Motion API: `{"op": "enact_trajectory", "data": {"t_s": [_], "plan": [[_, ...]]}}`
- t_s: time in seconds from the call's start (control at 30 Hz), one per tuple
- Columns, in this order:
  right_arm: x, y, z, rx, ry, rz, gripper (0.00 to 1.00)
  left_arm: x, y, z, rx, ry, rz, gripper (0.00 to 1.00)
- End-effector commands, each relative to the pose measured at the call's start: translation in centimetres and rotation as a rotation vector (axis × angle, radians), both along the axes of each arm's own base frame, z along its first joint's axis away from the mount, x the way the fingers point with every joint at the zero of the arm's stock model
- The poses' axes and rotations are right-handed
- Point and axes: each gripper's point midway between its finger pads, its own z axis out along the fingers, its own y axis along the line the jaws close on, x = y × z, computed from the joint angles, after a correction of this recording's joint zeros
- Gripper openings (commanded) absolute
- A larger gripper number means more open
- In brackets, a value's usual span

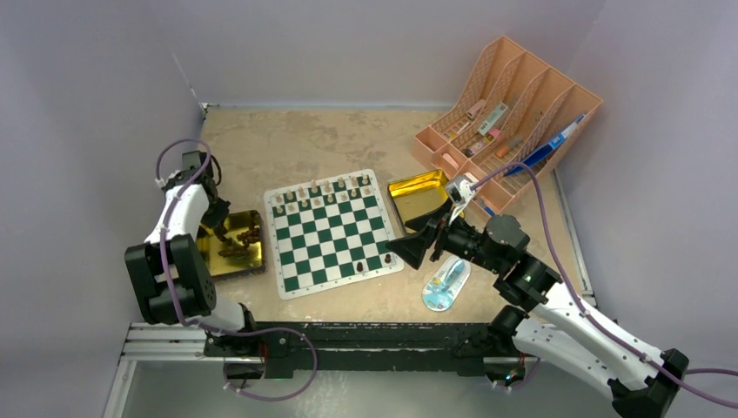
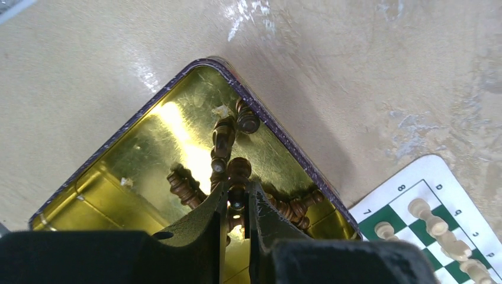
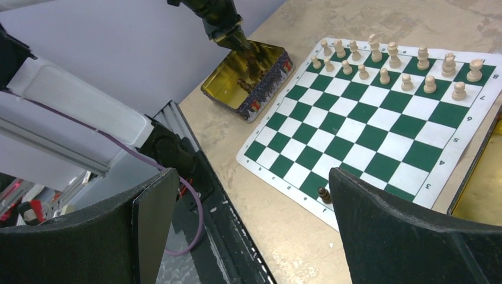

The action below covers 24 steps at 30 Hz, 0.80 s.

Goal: Set up the chess pieces on the board
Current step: Pick up the chess piece from the storage box, then place the chess piece on the chessboard.

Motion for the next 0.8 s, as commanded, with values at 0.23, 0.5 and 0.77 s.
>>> {"op": "enact_trajectory", "data": {"t_s": [0.23,0.5,0.77], "plan": [[0.6,-0.7,2.0,0.025,-0.047,-0.055,0.99,2.7,-0.1,7.8,0.100,-0.186,-0.324,0.01],[1.0,-0.9,2.3,0.037,-0.038,-0.084,0.99,2.8,-4.8,8.7,-0.016,-0.277,-0.570,0.00],[1.5,-1.9,2.7,0.005,-0.036,-0.141,0.99,1.4,-11.3,9.2,-0.029,-0.230,-0.761,0.00]]}}
